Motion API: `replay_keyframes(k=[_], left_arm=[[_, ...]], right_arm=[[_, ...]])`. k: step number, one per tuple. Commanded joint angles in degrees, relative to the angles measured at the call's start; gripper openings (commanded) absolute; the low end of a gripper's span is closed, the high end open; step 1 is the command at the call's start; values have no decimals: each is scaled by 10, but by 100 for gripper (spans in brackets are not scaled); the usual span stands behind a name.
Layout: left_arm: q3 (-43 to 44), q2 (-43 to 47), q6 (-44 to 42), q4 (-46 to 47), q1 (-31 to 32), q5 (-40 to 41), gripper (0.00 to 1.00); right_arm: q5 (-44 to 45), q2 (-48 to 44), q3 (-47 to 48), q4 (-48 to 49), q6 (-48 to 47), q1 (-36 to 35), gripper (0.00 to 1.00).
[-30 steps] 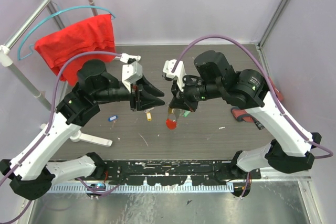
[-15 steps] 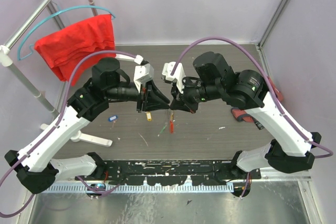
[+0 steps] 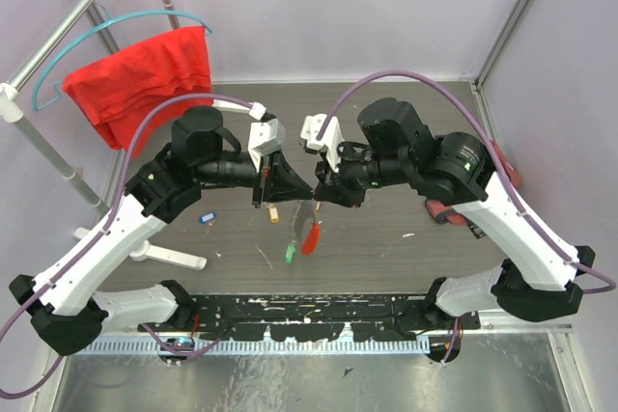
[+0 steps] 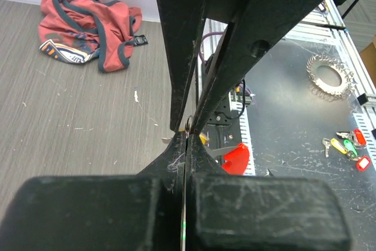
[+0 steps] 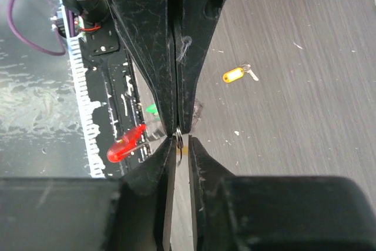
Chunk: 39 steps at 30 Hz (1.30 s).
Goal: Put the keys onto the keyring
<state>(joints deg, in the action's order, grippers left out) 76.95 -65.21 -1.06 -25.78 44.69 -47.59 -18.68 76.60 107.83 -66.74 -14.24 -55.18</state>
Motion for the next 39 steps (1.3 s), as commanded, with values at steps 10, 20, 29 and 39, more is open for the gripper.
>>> replay_keyframes(k=[10, 20, 29, 39], left_arm=[[-68, 58, 89, 146, 3, 102, 0], [-129, 101, 164, 276, 2, 140, 0], [-143, 104, 201, 339, 2, 145, 0], [-140, 91, 217, 375, 2, 145, 0]], right_arm=[[106, -167, -178, 295, 145, -1, 44], [-174, -232, -342, 551, 378, 213, 53], [-272, -253, -422, 730, 530, 259, 53], [-286, -249, -431, 739, 548, 259, 47]])
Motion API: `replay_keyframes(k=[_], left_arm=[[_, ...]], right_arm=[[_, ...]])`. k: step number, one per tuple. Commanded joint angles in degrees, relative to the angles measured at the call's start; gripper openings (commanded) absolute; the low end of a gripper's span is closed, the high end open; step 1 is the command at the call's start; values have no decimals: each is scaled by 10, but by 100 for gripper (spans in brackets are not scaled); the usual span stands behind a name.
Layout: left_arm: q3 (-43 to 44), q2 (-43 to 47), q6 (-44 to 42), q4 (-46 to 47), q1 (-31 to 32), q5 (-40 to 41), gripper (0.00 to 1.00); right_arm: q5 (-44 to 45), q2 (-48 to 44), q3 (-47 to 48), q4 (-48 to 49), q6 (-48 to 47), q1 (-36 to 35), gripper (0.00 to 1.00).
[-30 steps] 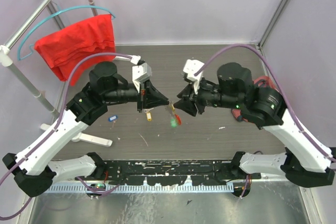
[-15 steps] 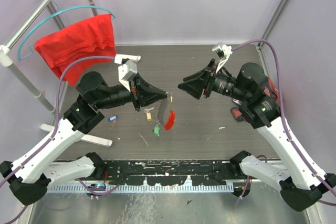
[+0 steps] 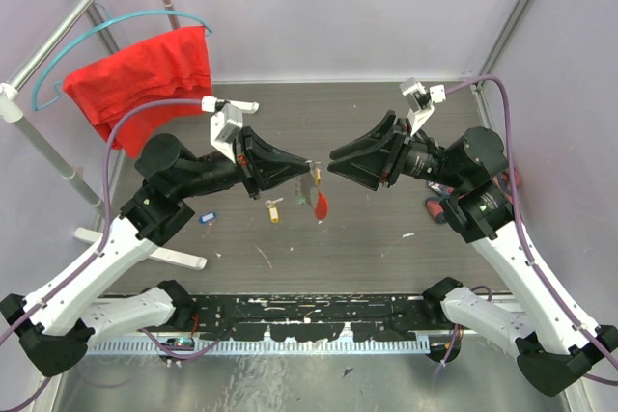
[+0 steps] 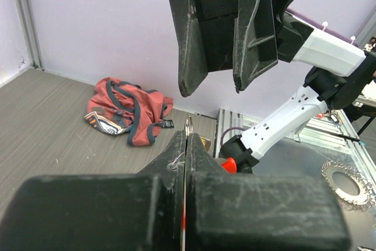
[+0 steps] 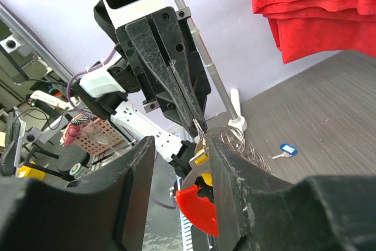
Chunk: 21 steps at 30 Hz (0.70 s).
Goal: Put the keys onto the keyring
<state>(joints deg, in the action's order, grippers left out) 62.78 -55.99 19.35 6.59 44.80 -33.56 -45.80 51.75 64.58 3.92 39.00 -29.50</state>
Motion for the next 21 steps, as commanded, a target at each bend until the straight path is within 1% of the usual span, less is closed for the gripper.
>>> replay_keyframes(k=[1, 6, 10, 21], left_arm=[[2, -2, 15, 56, 2, 3, 0], [3, -6, 25, 74, 2, -4, 0], [4, -7, 25, 72, 2, -5, 0], [9, -15, 30, 76, 1, -14, 0]], right_arm=[[-13, 2, 3, 26, 11, 2, 47], [-13, 8, 6, 18, 5, 2, 45], [-20, 11, 10, 19, 8, 2, 42], [-30, 15, 10, 23, 17, 2, 37]])
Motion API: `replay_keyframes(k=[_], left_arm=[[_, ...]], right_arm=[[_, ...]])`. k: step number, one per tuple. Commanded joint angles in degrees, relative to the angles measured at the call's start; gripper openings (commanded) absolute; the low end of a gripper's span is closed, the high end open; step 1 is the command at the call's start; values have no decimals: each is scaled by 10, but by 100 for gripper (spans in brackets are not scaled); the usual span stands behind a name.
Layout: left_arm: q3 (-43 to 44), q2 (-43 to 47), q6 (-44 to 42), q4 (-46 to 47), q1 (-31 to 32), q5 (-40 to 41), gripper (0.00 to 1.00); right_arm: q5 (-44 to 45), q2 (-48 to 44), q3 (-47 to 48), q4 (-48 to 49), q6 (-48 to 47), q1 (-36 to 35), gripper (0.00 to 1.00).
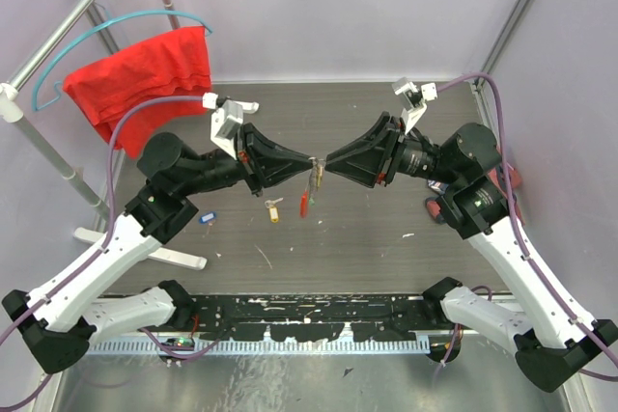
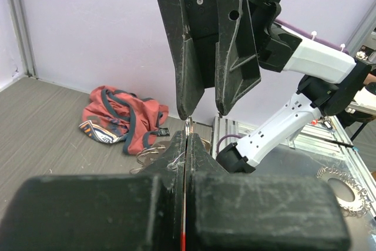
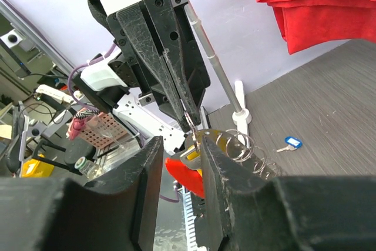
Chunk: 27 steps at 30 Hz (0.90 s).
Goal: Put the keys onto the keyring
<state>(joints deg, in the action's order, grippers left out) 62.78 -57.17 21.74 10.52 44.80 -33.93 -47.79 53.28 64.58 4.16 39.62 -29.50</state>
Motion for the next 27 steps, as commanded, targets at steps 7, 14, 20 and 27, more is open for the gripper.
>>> replay_keyframes(k=[7, 14, 20, 27], left_arm=[[11, -5, 8, 39, 1, -12, 0], [11, -4, 8, 38, 1, -12, 0], [11, -4, 8, 39, 1, -12, 0], [11, -3, 8, 39, 2, -10, 0]], right_arm=[[-14, 4, 8, 25, 16, 2, 30], [-13, 4, 4, 16, 13, 2, 28], [-13, 5, 5, 14, 13, 2, 19], [-14, 7, 0, 12, 15, 1, 29]])
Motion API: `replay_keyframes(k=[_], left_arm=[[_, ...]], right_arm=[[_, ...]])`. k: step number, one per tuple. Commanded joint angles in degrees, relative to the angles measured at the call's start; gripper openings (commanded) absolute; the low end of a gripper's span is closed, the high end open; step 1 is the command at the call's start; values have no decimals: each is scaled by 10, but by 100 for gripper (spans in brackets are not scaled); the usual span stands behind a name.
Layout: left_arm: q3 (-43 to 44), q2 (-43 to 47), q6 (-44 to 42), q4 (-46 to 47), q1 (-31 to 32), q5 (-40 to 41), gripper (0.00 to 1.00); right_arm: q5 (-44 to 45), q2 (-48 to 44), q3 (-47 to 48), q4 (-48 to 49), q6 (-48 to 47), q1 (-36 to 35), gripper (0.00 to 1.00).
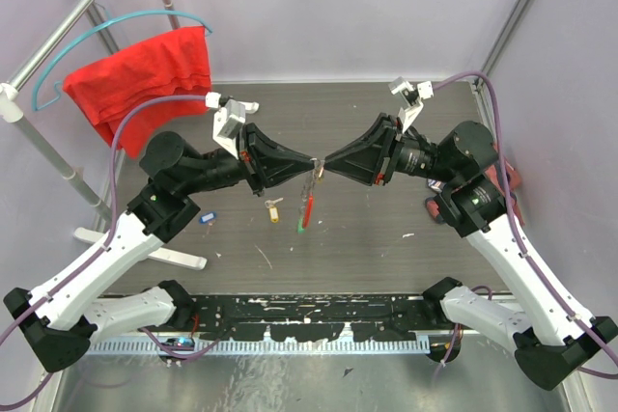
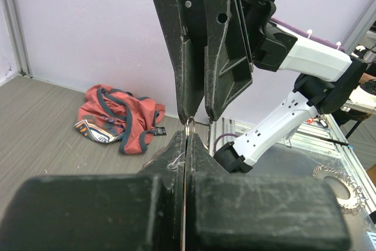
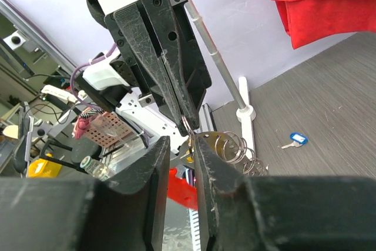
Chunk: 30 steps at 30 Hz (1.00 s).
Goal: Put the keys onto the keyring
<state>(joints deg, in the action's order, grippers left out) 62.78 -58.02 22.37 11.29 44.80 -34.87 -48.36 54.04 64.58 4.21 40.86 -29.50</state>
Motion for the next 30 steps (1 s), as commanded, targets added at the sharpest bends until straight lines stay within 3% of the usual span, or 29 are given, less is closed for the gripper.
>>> replay_keyframes(k=[1, 10, 17, 30], left_arm=[[11, 5, 1, 32, 1, -1, 0], [16, -1, 1, 33, 2, -1, 0], [15, 1, 1, 33, 2, 0, 0], [15, 2, 0, 47, 1, 6, 0]], right_arm=[[-8, 0, -1, 13, 3, 2, 29], [-15, 3, -3, 13, 7, 1, 22], [-4, -3, -1, 11, 8, 1, 5], [10, -17, -9, -16, 30, 1, 1]])
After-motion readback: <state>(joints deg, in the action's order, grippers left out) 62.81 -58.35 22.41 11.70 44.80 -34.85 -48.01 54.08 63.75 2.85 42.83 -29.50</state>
